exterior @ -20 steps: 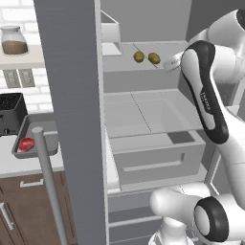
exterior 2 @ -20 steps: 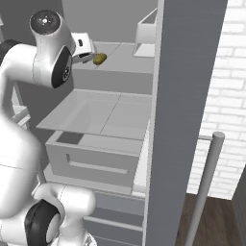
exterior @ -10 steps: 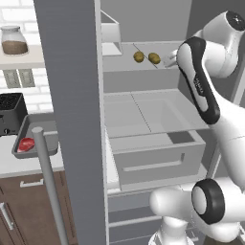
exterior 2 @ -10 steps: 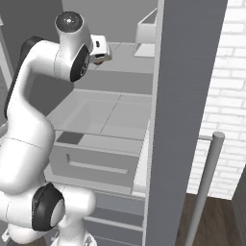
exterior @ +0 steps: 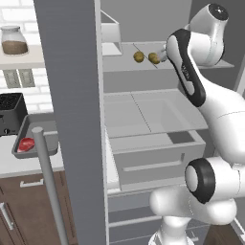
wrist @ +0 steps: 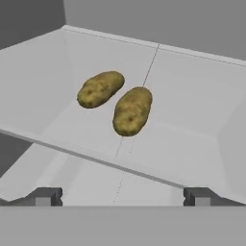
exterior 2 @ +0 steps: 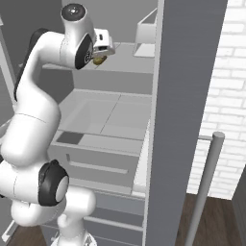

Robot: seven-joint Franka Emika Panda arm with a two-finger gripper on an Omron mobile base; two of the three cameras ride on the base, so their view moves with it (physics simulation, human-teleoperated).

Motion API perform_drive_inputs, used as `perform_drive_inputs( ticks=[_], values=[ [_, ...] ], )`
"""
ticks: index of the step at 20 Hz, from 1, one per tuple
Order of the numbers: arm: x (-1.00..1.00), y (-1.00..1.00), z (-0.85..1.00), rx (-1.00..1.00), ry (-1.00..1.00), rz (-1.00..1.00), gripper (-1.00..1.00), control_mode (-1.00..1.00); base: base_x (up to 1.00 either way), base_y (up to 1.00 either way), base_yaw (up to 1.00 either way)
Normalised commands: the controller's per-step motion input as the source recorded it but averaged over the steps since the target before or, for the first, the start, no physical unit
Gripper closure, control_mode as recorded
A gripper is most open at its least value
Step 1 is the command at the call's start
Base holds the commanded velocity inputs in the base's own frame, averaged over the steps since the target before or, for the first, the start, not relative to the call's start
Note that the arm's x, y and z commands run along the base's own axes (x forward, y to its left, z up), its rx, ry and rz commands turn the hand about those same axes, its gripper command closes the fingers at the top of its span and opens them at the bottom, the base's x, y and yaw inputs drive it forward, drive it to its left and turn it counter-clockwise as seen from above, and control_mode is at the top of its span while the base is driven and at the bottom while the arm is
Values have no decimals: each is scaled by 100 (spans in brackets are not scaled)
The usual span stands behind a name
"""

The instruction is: Place one potato and one steak in each tupperware on the nearby counter, to pack two identical lunches.

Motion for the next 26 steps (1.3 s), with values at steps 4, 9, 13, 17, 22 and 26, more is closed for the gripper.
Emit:
perform_drive_inputs(
  ticks=[4,9,13,17,22,26],
  values=[
    [23,0,-1,3,6,6,-100,-100,0,0,0],
    [38,0,-7,0,4,5,-100,-100,0,0,0],
    [32,1,-11,0,3,3,-100,-100,0,0,0],
    [39,11,-25,0,4,1,-100,-100,0,0,0],
    [46,8,-20,-2,0,0,-100,-100,0,0,0],
    [40,0,0,-2,-1,-1,-100,-100,0,0,0]
  ],
)
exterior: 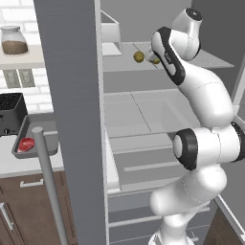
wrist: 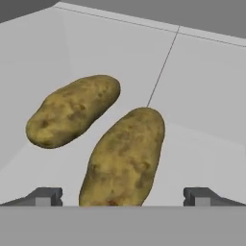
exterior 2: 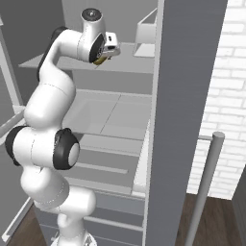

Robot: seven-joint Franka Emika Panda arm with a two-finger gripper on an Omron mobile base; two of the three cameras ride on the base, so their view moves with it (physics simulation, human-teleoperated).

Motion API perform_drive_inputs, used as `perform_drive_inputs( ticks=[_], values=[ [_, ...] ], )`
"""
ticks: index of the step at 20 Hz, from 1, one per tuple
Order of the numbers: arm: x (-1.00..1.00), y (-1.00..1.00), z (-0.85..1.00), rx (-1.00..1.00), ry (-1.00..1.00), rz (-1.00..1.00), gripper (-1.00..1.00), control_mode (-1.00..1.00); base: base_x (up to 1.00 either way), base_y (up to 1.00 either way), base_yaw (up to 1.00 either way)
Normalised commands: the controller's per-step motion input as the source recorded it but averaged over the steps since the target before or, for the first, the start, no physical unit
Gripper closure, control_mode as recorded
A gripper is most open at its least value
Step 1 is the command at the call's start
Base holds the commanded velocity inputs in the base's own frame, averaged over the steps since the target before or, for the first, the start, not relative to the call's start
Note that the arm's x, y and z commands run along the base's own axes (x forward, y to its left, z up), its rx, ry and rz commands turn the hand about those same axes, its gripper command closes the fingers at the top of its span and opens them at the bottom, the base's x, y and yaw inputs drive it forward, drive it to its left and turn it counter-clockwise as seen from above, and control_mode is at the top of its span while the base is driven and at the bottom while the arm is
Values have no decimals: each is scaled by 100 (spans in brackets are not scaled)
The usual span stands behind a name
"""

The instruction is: Place one potato and one steak in each tupperware on the nearby counter, to pack two identical lunches.

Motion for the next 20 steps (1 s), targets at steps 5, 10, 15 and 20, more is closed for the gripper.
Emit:
perform_drive_inputs(
  ticks=[5,10,15,20],
  values=[
    [40,0,0,-2,-1,-1,-100,-100,0,0,0],
    [32,2,-14,-1,0,0,-100,-100,0,0,0],
    [29,9,-29,-5,0,0,100,-100,0,0,0],
    [-5,1,-41,-6,-1,1,100,-100,0,0,0]
  ],
)
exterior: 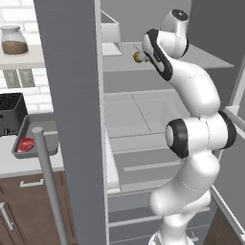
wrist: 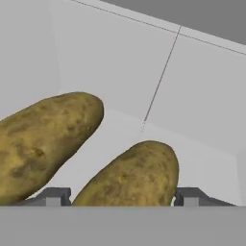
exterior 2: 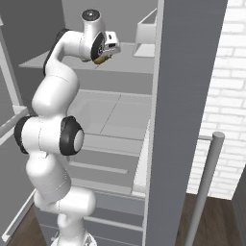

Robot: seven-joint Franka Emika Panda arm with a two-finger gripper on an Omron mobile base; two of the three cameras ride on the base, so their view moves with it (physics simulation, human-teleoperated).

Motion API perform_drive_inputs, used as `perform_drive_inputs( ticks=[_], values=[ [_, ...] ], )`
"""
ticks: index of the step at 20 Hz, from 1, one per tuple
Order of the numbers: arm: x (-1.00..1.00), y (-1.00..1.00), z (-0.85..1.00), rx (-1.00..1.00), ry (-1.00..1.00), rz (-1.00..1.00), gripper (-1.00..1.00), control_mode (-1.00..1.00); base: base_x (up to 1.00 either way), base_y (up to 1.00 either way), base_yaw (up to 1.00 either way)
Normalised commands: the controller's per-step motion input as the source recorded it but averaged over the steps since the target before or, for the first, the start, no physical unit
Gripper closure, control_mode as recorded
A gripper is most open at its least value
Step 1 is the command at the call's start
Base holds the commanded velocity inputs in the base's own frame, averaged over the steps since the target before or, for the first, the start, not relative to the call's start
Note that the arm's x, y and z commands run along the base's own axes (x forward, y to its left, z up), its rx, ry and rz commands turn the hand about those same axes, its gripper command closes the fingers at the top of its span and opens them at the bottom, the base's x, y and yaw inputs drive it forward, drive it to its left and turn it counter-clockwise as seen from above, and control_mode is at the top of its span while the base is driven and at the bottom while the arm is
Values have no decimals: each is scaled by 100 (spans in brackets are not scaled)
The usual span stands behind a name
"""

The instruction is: Place one potato and one steak in each tupperware on the nearby counter, to pack two identical lunches.

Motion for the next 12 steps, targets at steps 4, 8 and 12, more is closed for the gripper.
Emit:
perform_drive_inputs(
  ticks=[4,8,12],
  values=[
    [-64,-16,5,6,-2,2,100,-100,0,0,0],
    [-100,-22,20,18,-2,0,100,-100,0,0,0],
    [-100,0,-5,14,-7,0,100,-100,0,0,0]
  ],
)
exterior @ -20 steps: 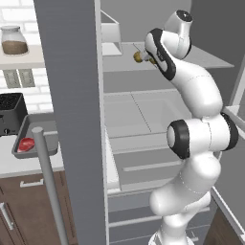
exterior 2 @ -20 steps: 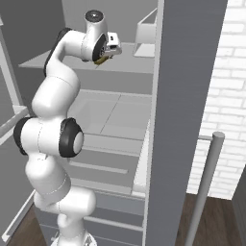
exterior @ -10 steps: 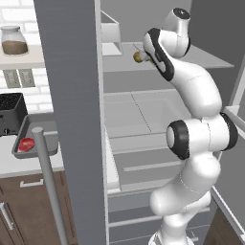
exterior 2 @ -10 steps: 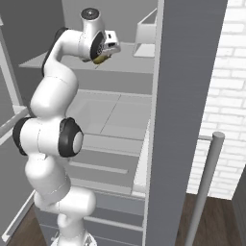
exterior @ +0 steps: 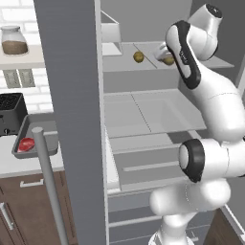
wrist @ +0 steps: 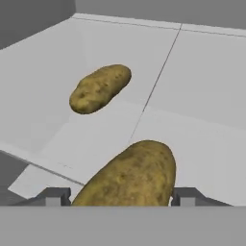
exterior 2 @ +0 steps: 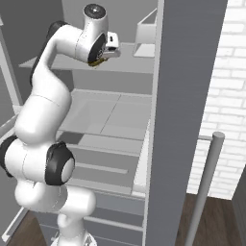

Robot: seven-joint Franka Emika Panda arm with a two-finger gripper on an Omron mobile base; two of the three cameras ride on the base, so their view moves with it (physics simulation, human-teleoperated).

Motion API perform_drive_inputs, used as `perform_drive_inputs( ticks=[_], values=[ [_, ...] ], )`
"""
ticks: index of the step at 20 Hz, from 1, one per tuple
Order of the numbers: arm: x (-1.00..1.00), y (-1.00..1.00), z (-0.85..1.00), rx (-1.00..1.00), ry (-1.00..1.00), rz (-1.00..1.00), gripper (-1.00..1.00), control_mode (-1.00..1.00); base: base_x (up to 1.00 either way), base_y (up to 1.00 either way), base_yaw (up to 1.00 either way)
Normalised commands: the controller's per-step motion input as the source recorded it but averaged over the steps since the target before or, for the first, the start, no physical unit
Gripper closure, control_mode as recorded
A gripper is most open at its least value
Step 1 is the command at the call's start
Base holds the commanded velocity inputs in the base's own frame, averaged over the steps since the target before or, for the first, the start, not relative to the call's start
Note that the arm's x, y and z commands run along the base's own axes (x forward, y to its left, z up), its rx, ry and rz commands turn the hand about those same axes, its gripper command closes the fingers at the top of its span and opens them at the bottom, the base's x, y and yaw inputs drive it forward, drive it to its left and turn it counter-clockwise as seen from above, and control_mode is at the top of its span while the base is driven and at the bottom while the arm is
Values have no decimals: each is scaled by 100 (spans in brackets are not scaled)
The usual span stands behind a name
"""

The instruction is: Place one potato and one steak in each tupperware on the nearby counter, to pack two identical lunches.

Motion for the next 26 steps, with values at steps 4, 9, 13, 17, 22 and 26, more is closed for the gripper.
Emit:
perform_drive_inputs(
  ticks=[4,9,13,17,22,26],
  values=[
    [-100,4,-28,6,-8,5,100,-100,0,0,0],
    [-100,0,-15,4,-5,6,100,-100,0,0,0],
    [-100,0,-21,1,-8,2,100,-100,0,0,0],
    [-100,0,-23,0,-6,2,100,-100,0,0,0],
    [-100,0,-18,0,-7,2,100,-100,0,0,0],
    [-100,2,-9,0,-2,0,100,-100,0,0,0]
  ],
)
